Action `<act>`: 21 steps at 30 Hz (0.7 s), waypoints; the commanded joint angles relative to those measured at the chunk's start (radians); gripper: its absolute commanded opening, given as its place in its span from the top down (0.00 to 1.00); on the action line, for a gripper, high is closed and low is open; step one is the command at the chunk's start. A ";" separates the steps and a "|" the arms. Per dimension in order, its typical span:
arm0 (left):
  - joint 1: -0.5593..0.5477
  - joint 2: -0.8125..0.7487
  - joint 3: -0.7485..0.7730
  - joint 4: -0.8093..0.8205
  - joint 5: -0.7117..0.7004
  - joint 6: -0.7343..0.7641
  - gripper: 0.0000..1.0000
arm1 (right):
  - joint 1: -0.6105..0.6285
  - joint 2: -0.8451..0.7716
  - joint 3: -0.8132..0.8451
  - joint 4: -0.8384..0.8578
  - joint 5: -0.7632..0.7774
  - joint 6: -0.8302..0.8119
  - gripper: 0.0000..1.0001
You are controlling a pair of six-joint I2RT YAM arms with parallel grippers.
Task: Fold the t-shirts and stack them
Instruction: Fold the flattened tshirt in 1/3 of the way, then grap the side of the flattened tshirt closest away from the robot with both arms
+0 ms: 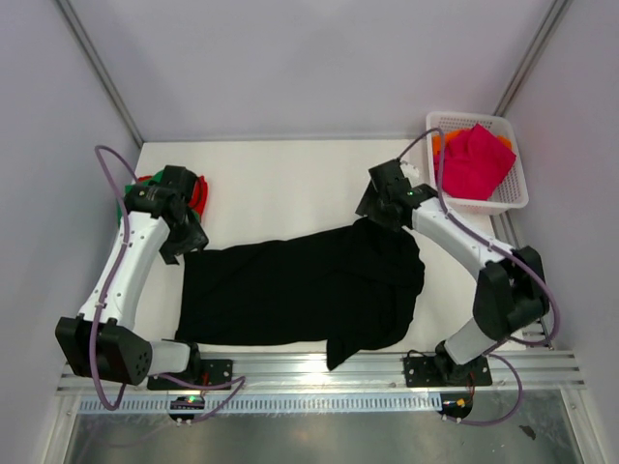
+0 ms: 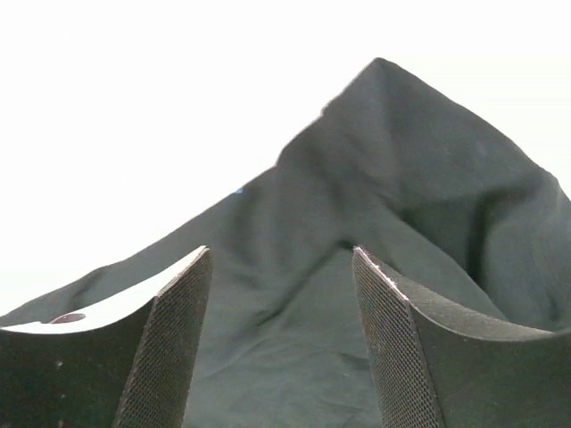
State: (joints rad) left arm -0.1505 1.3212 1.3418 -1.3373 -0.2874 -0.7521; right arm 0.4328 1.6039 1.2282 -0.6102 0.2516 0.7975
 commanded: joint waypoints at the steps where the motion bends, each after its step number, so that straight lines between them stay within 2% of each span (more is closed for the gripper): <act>1: -0.001 -0.013 0.005 -0.011 0.011 -0.006 0.43 | 0.018 -0.137 0.033 0.133 0.011 -0.164 0.32; 6: -0.001 -0.013 -0.015 0.016 0.037 -0.024 0.43 | 0.030 -0.085 0.044 0.153 -0.182 -0.239 0.31; 10: -0.001 -0.014 -0.018 0.017 0.040 -0.032 0.43 | 0.046 0.036 0.042 0.155 -0.232 -0.268 0.32; 21: -0.001 -0.034 -0.024 -0.003 0.014 -0.041 0.43 | 0.058 0.191 0.109 0.141 -0.301 -0.288 0.32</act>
State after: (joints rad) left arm -0.1505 1.3182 1.3270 -1.3365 -0.2619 -0.7792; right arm 0.4850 1.7809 1.2724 -0.4717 -0.0181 0.5358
